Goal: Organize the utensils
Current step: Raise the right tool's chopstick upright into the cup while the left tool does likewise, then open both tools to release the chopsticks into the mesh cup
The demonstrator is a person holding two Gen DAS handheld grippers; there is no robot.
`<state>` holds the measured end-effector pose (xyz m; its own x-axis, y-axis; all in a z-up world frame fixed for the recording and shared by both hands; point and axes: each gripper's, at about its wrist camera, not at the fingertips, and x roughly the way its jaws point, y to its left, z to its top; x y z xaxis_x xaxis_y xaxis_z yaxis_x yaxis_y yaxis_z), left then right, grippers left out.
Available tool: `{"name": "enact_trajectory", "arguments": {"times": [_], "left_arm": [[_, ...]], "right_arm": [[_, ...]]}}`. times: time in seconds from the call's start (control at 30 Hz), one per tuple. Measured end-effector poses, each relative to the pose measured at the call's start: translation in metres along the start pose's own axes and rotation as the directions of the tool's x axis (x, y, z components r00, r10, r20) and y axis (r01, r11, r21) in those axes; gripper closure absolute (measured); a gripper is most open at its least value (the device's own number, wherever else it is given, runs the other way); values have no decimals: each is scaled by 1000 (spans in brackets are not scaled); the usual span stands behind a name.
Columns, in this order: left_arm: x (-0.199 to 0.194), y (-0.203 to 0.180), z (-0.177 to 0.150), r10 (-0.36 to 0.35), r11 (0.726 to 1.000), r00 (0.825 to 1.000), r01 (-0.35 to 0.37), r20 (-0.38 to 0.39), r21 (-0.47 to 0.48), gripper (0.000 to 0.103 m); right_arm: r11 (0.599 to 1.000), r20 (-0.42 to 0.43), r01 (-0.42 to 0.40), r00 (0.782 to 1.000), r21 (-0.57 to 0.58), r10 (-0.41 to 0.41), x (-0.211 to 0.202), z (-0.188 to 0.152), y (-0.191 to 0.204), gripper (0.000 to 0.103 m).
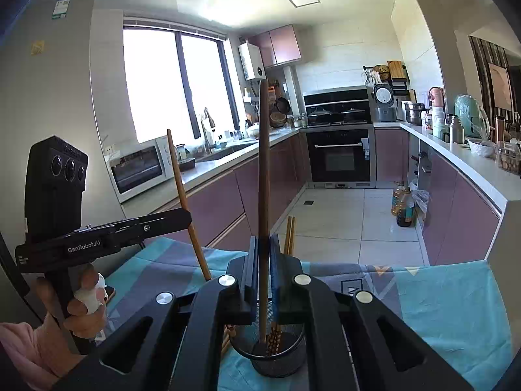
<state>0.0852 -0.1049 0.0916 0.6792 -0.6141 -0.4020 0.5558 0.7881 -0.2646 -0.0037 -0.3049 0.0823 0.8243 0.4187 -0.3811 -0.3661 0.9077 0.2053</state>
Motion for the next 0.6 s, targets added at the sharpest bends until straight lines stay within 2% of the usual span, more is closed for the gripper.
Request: {"name": "enact_trajectory", "arguments": {"times": [0.13, 0.37, 0.6], "left_arm": [[25, -2, -16, 5, 1000, 996, -3, -85, 29, 96], [56, 3, -43, 13, 999, 976, -2, -216, 53, 96], [74, 13, -48, 20, 999, 969, -11, -247, 39, 96]], "right_arm": [[1000, -67, 7, 998, -2, -7, 17, -11, -2, 97], [1000, -195, 4, 981, 17, 0, 44, -30, -11, 97], [999, -238, 20, 971, 40, -10, 58, -38, -17, 97]]}}
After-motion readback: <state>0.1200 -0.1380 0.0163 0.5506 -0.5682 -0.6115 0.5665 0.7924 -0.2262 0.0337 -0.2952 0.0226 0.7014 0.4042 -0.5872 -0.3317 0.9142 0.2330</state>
